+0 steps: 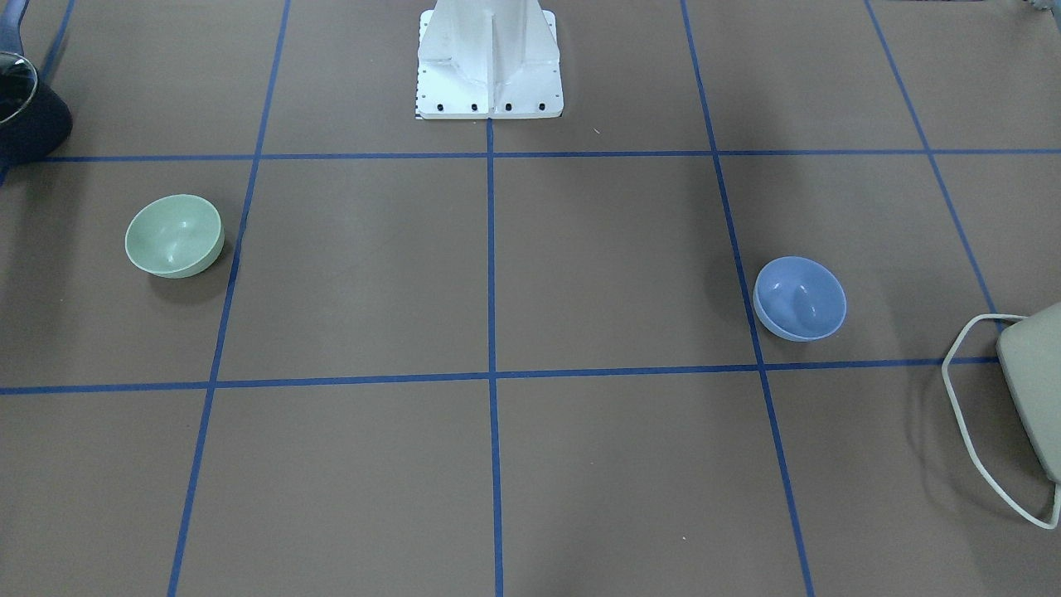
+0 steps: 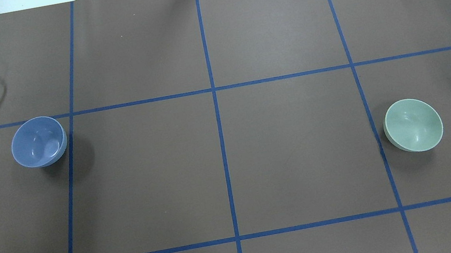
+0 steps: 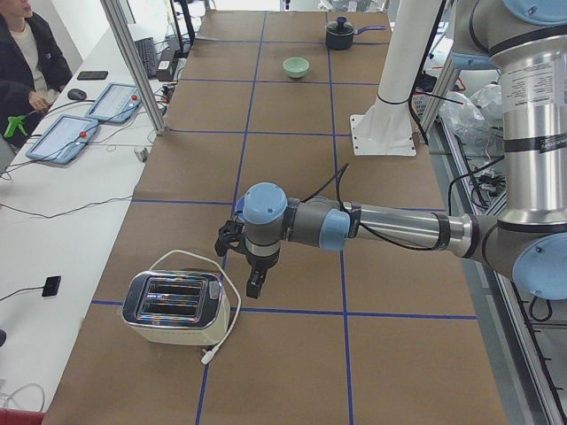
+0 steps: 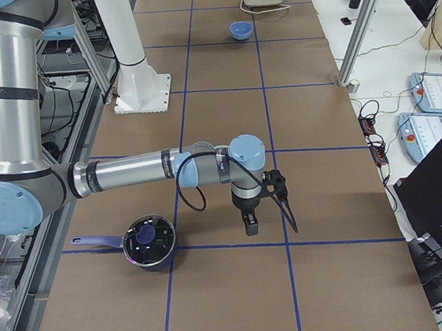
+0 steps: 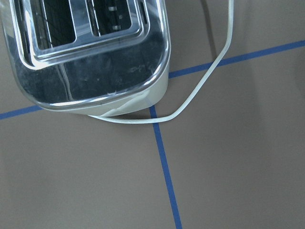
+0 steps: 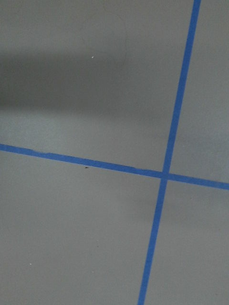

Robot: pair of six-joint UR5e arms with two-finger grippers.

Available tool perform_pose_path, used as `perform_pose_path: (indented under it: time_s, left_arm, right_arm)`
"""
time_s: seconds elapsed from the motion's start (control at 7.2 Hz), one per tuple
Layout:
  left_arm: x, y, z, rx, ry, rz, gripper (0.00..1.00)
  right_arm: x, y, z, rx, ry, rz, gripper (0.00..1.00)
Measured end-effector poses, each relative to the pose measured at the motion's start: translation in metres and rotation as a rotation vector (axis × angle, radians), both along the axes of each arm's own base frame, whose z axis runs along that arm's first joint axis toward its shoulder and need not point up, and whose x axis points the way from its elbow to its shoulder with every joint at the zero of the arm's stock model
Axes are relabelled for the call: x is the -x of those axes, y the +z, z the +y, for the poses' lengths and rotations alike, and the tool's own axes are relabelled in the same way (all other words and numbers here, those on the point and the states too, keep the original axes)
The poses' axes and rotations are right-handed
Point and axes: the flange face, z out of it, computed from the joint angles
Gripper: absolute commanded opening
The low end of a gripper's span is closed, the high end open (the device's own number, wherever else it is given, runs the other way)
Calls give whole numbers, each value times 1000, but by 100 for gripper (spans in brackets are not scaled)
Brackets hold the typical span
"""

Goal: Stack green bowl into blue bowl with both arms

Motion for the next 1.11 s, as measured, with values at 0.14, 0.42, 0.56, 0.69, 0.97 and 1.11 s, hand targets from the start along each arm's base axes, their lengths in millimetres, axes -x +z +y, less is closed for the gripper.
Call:
perform_pose_path:
  time_s: [0.14, 0.42, 0.56, 0.69, 0.97, 1.11]
  left_arm:
    - [0, -11, -8, -73, -1, 3, 99]
    - [-2, -32, -35, -243, -3, 14, 99]
    - [-3, -37, -45, -295, 2, 23, 99]
    - [-7, -41, -48, -333, 8, 39, 99]
    - [-60, -52, -54, -267, -4, 118, 99]
    - [-104, -57, -56, -166, -28, 149, 98]
  right_arm:
    - [1, -19, -18, -68, 0, -3, 100]
    - [2, -36, -31, -174, 0, -12, 100]
    - [3, -37, -33, -203, -1, -15, 100]
    - [6, -39, -34, -224, -2, -22, 100]
    - [32, -47, -37, -195, 24, -55, 100]
    - [55, -53, -39, -170, 47, -70, 100]
